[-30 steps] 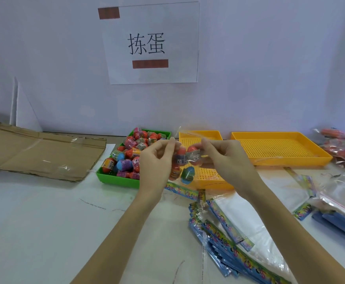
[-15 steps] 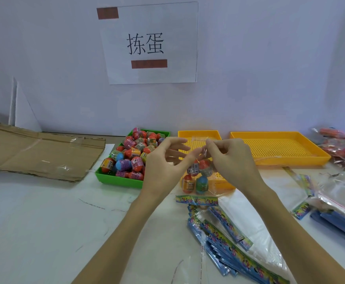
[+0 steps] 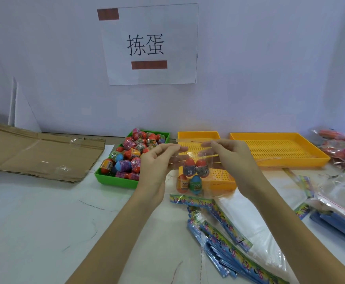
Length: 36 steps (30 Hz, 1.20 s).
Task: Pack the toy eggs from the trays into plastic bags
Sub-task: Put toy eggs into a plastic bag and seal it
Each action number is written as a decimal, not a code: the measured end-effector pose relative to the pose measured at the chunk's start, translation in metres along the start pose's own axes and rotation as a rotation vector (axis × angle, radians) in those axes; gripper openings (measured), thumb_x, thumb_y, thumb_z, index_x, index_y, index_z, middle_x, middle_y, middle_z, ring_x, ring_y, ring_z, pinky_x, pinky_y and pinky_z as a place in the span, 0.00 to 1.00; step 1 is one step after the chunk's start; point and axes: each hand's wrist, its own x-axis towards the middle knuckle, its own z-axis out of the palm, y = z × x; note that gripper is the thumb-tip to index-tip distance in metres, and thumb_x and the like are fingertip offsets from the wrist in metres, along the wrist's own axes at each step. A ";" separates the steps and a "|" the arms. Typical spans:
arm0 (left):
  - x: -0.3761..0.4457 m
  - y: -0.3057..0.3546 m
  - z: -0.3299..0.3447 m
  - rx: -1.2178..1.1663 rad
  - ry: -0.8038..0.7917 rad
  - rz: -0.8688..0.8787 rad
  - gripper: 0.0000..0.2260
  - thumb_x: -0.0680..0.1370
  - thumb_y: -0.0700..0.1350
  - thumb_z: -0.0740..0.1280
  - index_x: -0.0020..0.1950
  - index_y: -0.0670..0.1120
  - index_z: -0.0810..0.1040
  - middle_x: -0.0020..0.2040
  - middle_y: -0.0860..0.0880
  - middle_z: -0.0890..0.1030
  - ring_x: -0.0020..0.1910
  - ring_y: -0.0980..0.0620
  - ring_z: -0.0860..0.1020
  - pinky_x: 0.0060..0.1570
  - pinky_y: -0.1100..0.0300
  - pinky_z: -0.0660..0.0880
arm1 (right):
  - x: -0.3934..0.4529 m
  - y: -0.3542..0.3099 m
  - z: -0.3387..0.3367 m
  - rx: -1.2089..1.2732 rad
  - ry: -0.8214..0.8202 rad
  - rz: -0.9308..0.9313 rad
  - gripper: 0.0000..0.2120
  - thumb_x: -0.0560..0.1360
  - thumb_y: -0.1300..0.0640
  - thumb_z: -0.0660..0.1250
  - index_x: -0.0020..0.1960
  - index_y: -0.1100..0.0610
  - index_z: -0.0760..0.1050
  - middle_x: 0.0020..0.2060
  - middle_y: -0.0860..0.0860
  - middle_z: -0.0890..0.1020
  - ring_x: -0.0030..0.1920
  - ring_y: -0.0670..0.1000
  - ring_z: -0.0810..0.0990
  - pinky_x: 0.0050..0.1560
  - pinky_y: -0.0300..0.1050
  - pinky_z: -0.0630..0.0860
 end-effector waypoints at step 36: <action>-0.003 -0.002 -0.001 0.184 -0.099 0.148 0.06 0.77 0.40 0.76 0.53 0.47 0.88 0.46 0.48 0.89 0.50 0.52 0.87 0.48 0.65 0.81 | -0.009 0.011 0.012 -0.573 0.102 -0.805 0.03 0.78 0.63 0.73 0.51 0.61 0.84 0.45 0.53 0.85 0.45 0.52 0.83 0.47 0.51 0.82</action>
